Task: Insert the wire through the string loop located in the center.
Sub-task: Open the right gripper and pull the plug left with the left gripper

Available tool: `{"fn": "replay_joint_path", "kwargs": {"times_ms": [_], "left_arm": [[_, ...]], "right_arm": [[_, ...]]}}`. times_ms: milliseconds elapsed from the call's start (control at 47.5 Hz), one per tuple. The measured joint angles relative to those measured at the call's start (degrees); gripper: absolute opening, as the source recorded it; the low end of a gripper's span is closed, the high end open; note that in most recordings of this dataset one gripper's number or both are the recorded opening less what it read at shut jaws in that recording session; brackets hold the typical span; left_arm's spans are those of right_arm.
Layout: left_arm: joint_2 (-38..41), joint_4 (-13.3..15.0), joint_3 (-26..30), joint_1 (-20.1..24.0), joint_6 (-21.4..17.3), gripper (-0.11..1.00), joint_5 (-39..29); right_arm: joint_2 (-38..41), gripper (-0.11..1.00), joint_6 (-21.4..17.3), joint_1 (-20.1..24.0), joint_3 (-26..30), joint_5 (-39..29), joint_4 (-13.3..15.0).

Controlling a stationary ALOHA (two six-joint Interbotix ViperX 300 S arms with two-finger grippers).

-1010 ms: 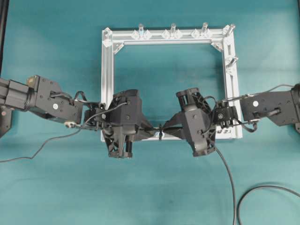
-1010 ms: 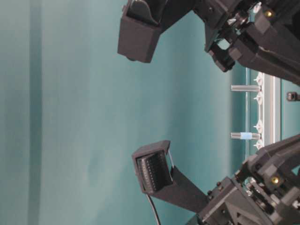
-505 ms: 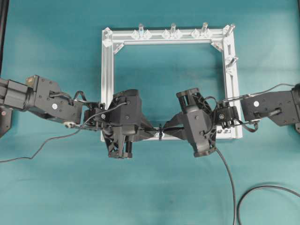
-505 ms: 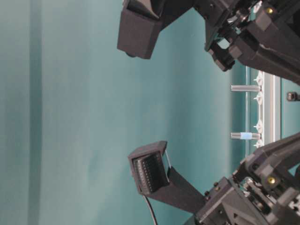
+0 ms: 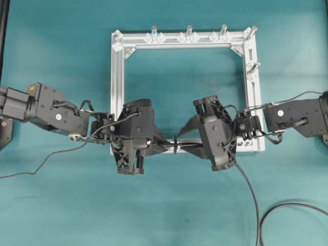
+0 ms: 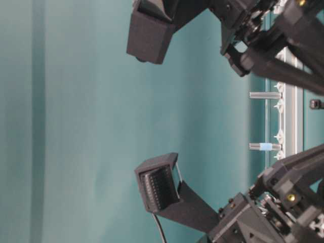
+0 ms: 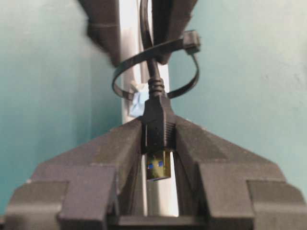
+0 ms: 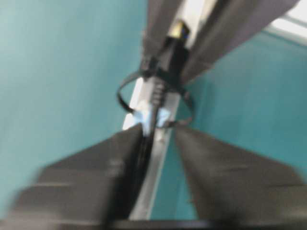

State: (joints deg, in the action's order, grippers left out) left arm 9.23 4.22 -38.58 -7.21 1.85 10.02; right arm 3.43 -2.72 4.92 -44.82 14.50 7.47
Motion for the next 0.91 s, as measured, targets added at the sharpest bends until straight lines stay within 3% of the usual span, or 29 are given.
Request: {"fn": "replay_joint_path", "kwargs": {"times_ms": [63,274,547,905], "left_arm": [[-0.1,0.0,0.0,0.0,0.0,0.19,-0.2],[-1.7,0.0,-1.2,0.0,0.0,0.19,-0.7],[-7.6,0.0,-7.0,0.0,0.1,0.19,-1.8],[-14.9,0.0,-14.6,0.0,5.2,0.19,-4.0]], "right_arm": [[-0.5,0.68,0.0,0.0,-0.1,-0.2,0.0],[-3.3,0.67,0.0,0.0,-1.7,-0.4,0.0],[-7.0,0.68,-0.1,0.0,-5.0,-0.7,0.0],[-9.7,0.67,-0.1,-0.1,-7.2,-2.4,-0.1]]}}
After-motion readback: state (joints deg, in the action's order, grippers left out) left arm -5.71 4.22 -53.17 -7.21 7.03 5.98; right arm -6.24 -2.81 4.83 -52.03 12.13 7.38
